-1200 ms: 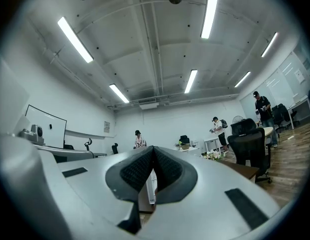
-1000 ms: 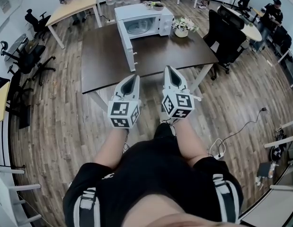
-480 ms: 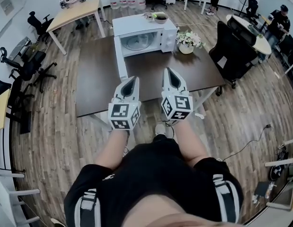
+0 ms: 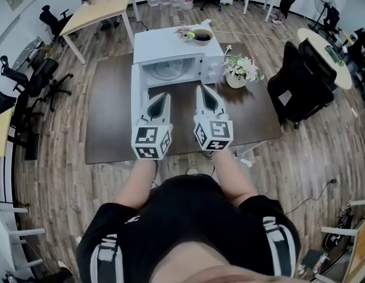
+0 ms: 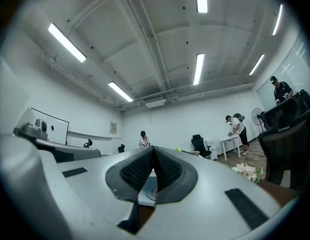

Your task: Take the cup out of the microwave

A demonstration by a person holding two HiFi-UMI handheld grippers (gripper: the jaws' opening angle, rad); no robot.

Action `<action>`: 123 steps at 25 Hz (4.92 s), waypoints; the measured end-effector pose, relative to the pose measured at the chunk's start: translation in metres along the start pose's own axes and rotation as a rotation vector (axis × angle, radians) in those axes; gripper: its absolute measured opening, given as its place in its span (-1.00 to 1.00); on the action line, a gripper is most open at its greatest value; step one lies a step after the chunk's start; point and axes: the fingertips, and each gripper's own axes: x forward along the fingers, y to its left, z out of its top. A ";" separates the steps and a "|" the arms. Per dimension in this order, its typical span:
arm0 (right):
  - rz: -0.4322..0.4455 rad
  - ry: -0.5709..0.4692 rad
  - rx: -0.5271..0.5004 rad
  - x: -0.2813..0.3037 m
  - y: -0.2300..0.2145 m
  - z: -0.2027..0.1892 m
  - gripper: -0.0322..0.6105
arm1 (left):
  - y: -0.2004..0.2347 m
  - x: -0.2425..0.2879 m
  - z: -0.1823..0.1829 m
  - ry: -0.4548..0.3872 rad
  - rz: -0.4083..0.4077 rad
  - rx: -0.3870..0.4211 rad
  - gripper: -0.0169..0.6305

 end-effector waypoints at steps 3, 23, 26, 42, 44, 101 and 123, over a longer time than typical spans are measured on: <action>0.024 0.010 0.000 0.030 -0.014 -0.006 -0.90 | 0.009 0.029 0.000 -0.001 0.023 -0.008 -0.94; 0.067 0.000 0.026 0.127 -0.024 -0.043 -0.87 | 0.079 0.099 -0.021 0.050 0.082 -0.042 -0.94; 0.153 0.030 0.072 0.141 -0.018 -0.059 0.07 | 0.085 0.103 -0.026 0.057 0.093 -0.048 -0.94; 0.125 0.318 -0.010 0.240 -0.028 -0.210 0.63 | 0.120 0.120 -0.077 0.135 0.204 -0.112 -0.94; 0.115 0.353 -0.020 0.256 -0.031 -0.234 0.63 | 0.124 0.123 -0.087 0.149 0.219 -0.119 -0.94; 0.097 0.139 -0.060 0.173 -0.025 -0.071 0.25 | 0.112 0.110 -0.032 0.048 0.080 -0.058 -0.94; 0.113 0.127 -0.065 0.156 0.004 -0.056 0.25 | 0.116 0.090 -0.021 0.029 0.071 -0.045 -0.94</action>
